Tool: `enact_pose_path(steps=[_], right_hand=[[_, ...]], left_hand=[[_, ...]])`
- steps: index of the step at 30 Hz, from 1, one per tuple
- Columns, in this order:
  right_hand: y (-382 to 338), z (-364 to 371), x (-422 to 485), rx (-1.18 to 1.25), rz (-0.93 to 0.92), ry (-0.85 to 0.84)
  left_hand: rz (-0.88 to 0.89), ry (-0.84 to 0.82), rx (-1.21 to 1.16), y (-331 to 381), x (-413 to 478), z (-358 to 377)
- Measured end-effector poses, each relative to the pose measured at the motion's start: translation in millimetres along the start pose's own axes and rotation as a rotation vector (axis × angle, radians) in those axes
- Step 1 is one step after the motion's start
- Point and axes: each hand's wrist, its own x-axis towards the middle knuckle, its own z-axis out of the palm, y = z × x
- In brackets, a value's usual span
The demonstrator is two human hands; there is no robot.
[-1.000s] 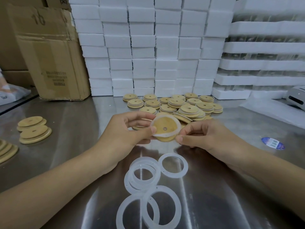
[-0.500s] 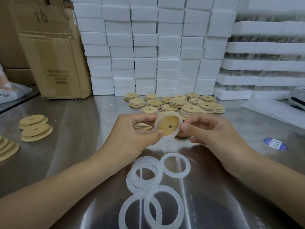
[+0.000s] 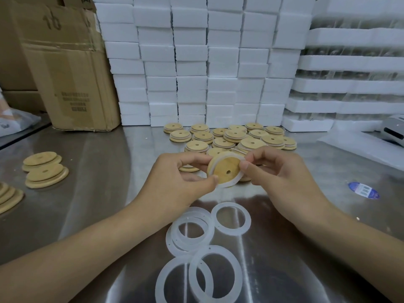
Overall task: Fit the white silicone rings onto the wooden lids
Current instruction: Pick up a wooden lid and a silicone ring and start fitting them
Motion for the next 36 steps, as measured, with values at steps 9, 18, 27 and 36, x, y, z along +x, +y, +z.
enact_pose_path(steps=[9,18,27,36], right_hand=[[-7.1,-5.0,6.1,0.134,0.266,-0.090],[-7.3,-3.5,4.3,0.142,0.258,-0.085],[-13.2,-6.0,8.1,0.174,0.289,-0.183],[-13.3,-5.6,0.9,0.133,0.327,-0.179]], left_hand=[[-0.130,0.046,-0.247,1.6,3.7,-3.1],[-0.163,0.027,-0.310,2.5,3.0,-2.6],[-0.226,0.041,-0.447,2.3,0.6,-2.0],[-0.182,0.035,-0.423,0.7,-0.2,-0.3]])
